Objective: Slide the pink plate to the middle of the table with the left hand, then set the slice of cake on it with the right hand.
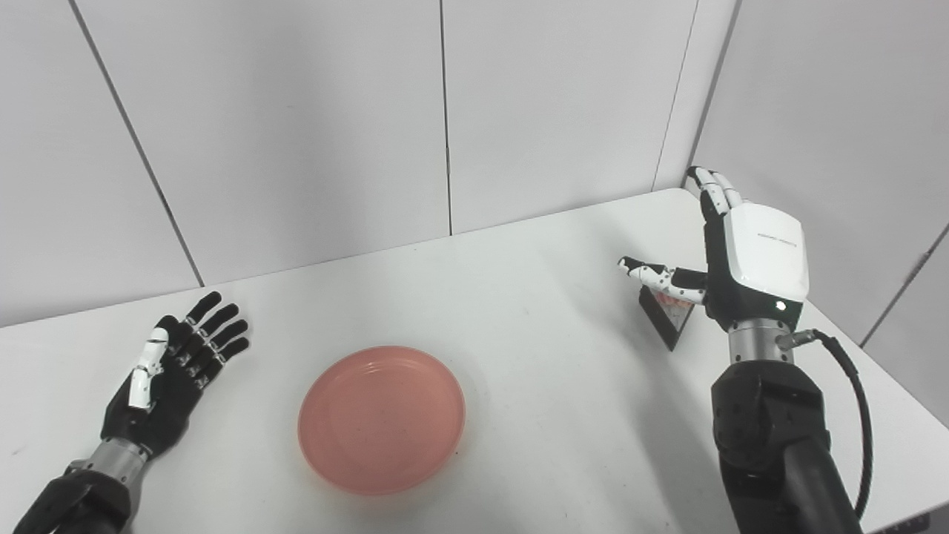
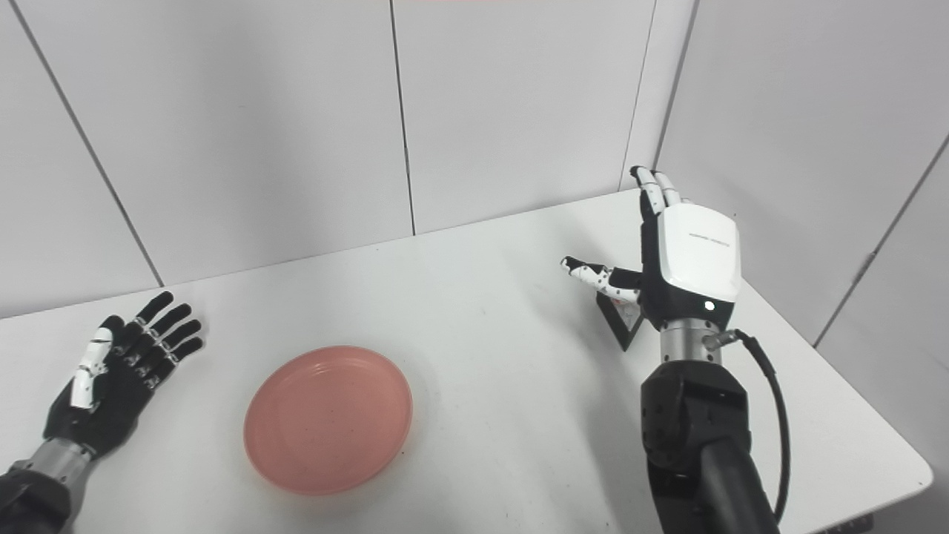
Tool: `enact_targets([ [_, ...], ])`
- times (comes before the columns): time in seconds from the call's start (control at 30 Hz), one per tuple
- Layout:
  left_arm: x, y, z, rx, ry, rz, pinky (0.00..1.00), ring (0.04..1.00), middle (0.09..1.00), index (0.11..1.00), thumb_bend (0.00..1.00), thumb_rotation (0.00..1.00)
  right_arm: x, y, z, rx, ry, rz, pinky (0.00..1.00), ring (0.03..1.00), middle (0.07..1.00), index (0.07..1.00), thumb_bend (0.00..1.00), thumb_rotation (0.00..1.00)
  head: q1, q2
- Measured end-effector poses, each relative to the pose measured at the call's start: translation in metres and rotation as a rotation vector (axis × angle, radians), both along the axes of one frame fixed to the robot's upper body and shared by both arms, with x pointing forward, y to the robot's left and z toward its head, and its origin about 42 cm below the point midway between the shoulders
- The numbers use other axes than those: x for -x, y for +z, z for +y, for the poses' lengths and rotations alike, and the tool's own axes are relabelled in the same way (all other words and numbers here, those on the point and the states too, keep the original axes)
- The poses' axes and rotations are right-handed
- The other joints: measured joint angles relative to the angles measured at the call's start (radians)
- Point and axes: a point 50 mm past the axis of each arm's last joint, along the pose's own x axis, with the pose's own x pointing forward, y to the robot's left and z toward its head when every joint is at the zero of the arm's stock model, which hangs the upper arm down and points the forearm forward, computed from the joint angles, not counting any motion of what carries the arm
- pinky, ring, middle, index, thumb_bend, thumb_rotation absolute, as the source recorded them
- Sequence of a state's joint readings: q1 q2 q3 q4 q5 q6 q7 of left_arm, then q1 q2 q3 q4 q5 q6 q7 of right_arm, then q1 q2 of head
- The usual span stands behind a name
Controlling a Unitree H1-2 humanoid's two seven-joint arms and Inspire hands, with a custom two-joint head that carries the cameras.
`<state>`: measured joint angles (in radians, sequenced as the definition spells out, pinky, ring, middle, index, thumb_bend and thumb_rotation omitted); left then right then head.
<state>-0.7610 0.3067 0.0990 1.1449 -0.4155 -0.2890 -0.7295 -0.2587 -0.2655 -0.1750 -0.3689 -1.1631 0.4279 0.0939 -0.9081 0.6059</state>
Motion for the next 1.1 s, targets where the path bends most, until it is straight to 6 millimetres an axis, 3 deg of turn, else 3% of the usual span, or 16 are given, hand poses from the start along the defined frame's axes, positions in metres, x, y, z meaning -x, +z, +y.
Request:
enact_targets([
  [0.37,-0.001,0.001,0.007,0.002,0.005,0.001,0.85,0.866,0.889,0.890,0.50,1.00,-0.022,-0.010,-0.028,-0.006,-0.090,0.149,0.50,0.734,0.849,0.876,0.79,0.55,-0.014,0.012],
  [0.6,0.000,0.001,0.013,0.000,0.006,0.002,0.85,0.865,0.887,0.890,0.50,1.00,-0.037,-0.030,-0.041,-0.063,-0.101,0.237,0.56,0.783,0.885,0.879,0.82,0.51,-0.018,0.018],
  [1.1,0.000,0.002,0.017,-0.004,0.006,0.001,0.83,0.851,0.875,0.879,0.51,0.97,-0.053,-0.038,-0.043,-0.108,-0.080,0.289,0.60,0.805,0.906,0.896,0.83,0.54,-0.028,0.037],
])
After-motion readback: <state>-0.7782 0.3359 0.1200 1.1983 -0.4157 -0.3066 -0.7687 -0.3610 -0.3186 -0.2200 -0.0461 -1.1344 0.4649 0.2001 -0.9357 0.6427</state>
